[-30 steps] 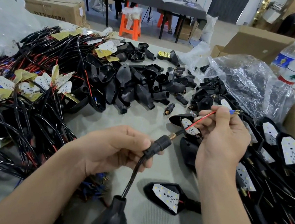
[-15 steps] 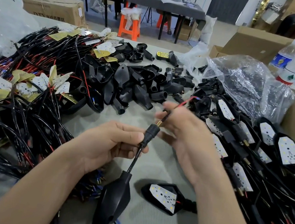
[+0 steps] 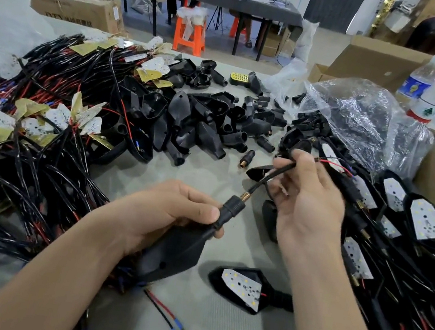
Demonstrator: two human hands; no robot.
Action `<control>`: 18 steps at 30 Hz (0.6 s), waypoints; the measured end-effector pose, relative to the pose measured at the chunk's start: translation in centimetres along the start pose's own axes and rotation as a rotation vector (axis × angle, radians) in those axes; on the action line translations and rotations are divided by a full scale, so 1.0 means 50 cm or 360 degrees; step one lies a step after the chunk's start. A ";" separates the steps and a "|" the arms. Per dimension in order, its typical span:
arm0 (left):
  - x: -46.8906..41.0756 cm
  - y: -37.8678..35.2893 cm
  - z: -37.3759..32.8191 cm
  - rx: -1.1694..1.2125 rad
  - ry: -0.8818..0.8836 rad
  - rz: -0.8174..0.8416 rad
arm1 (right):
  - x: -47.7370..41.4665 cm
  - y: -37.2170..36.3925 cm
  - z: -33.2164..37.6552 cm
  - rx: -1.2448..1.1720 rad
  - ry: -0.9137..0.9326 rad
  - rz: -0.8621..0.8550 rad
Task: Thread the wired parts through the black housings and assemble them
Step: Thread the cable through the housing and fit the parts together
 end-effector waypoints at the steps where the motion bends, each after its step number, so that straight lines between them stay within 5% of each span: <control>1: 0.000 0.000 -0.001 0.0044 -0.0004 -0.0056 | 0.001 -0.001 -0.009 0.0083 -0.0161 0.0160; 6: 0.000 0.001 -0.004 0.0319 -0.0054 -0.0197 | 0.031 -0.020 -0.047 0.0660 -0.0436 0.0989; 9: -0.002 0.003 -0.002 0.0433 -0.0010 -0.0269 | 0.022 -0.022 -0.050 0.0564 -0.0185 0.0600; 12: -0.001 0.020 -0.001 0.0096 -0.0174 -0.0210 | 0.006 -0.010 -0.038 0.0471 0.0012 0.0152; 18: -0.007 0.011 -0.001 -0.0449 -0.0526 -0.0682 | 0.002 0.005 -0.027 0.0481 0.0047 -0.0049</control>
Point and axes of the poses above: each hand's wrist, its own x-axis away from the middle knuckle, its own y-axis out of the back of the hand, z = x × y, the point moved 2 cm from there along -x, towards the middle knuckle, and after that the axes turned 1 degree about z, right-handed, at the moved point
